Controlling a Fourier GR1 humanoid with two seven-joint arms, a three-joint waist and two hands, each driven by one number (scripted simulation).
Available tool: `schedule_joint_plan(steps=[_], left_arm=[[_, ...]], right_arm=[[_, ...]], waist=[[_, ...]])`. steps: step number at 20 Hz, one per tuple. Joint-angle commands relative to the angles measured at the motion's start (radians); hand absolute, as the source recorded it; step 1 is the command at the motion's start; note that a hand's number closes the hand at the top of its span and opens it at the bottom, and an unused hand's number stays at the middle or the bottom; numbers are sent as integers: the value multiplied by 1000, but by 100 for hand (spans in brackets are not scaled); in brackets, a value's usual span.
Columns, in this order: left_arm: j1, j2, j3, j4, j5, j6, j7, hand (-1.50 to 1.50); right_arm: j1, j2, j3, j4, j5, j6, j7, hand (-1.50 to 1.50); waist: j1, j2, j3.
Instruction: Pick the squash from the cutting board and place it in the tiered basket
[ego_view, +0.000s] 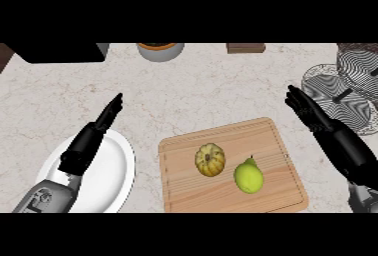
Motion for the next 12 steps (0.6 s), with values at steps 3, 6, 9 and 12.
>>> schedule_joint_plan(steps=[3, 6, 9, 12], left_arm=[[-50, -56, 78, -17, -4, 90, 59, 0], [-17, -113, 101, -43, -38, 236, 74, 0], [23, -160, 61, -41, -28, 237, 74, 0], [-25, -172, 62, -36, -42, 250, 107, 0]], right_arm=[[-93, 97, -44, -55, 0, -156, 181, 150], [-238, 148, -64, -90, 8, -294, 331, 150], [-133, 151, -88, 40, 98, -429, 385, -150], [-120, 325, -7, 12, -130, -302, 366, -150]], waist=[[37, -4, 10], [58, -8, 8], [49, -3, 7], [43, -1, 11]])
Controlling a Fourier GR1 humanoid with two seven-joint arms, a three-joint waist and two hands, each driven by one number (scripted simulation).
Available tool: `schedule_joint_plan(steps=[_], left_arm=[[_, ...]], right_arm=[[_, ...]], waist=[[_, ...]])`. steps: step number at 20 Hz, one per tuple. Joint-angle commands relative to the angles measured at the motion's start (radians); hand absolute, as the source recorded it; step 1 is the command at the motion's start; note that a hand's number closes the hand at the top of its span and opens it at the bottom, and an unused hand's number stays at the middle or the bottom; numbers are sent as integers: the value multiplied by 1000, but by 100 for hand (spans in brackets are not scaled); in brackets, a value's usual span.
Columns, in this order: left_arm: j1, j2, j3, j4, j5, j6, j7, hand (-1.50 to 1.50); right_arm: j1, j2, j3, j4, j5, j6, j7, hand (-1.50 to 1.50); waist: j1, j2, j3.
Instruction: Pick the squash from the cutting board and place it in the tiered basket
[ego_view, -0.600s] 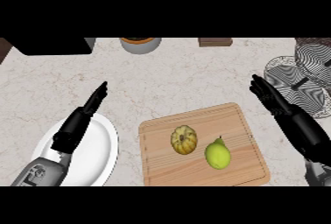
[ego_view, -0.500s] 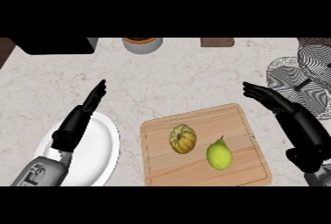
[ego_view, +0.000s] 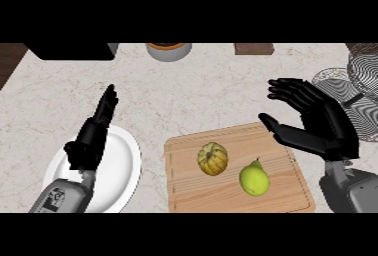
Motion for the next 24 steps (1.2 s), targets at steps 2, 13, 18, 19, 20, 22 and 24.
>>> schedule_joint_plan(steps=[2, 13, 18, 19, 20, 22, 24], left_arm=[[24, -38, -30, -74, -55, 63, 80, 0], [-19, -58, -4, -28, -64, 77, 86, 0], [-14, -57, -24, -37, -69, 54, 74, 0], [-11, -59, -29, -41, -67, 49, 72, 0], [-24, -40, 0, -36, -42, 27, 75, 0], [-27, -75, -34, -35, -61, 45, 89, 0], [-23, -74, -40, -32, -73, 47, 75, 0]], right_arm=[[41, 24, 28, -95, -113, 105, 75, -150], [-139, -450, 180, -396, 106, 343, 529, -150], [-356, -540, 336, -422, 191, 502, 739, -150], [-397, -546, 361, -436, 171, 537, 800, -150], [-451, -531, 388, -409, 184, 554, 846, -150], [-526, -472, 475, -387, 194, 581, 940, -150], [-618, -429, 508, -330, 151, 602, 1013, -150]], waist=[[-7, -1, -1], [-13, -8, -9], [42, -1, -12], [44, -3, -14], [57, 1, -14], [54, 2, -12], [69, 1, -14]])
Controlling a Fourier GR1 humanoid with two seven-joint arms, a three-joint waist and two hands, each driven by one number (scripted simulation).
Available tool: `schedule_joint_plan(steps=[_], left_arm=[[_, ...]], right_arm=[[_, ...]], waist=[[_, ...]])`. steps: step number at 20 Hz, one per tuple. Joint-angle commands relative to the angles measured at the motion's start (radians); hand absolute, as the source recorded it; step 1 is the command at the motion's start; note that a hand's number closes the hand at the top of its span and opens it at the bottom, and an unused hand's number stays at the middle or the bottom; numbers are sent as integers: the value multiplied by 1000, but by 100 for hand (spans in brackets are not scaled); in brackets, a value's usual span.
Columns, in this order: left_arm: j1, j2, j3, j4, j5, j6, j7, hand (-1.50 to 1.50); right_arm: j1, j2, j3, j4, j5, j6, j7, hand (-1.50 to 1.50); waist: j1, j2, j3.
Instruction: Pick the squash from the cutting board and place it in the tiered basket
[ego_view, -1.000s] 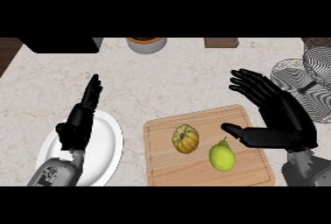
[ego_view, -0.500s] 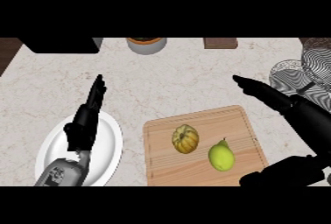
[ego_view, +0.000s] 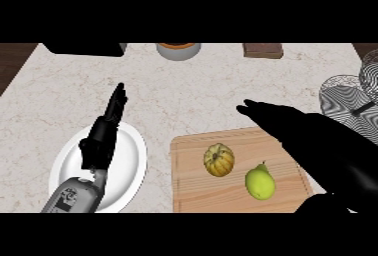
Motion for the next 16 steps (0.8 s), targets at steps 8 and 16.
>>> schedule_joint_plan(steps=[8, 16], left_arm=[[14, -20, -14, -19, -17, 11, 12, 0], [22, 3, 42, 18, 6, -12, -13, 0]], right_arm=[[-380, 337, 277, 272, -36, 16, 387, -150], [-507, 471, 367, 486, -130, 41, 419, -150]], waist=[[-3, -6, 4], [-36, -2, 7]])
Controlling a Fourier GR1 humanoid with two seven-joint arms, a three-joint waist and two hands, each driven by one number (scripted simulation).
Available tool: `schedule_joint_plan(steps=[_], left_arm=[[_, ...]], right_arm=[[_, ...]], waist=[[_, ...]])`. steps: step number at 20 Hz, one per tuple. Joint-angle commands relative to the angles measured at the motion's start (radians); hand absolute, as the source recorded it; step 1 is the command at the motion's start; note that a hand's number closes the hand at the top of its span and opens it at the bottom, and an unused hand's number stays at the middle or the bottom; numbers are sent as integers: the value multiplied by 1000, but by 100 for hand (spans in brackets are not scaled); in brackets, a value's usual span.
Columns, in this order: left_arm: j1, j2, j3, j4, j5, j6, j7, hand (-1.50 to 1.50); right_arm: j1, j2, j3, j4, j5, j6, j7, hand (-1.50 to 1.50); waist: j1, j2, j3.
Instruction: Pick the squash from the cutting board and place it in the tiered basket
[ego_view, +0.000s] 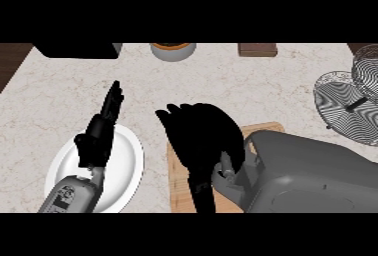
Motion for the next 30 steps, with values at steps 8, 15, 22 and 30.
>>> schedule_joint_plan(steps=[8, 15, 22, 30], left_arm=[[47, -11, -8, -26, -24, 15, -13, 0], [50, 13, 32, -32, -9, -2, 0, 0], [17, -14, 20, -41, -32, 12, 26, 0], [43, -25, 28, -16, -33, -1, -16, 0]], right_arm=[[-125, 105, 137, 132, -108, 32, 294, -150], [-157, 76, 212, 164, -110, 38, 258, -150], [-162, 89, 299, 176, -112, 41, 186, -150], [-218, 71, 345, 194, -78, 58, 147, -150]], waist=[[-29, -7, 3], [-31, -3, 4], [-33, 0, 5], [-32, 0, 5]])
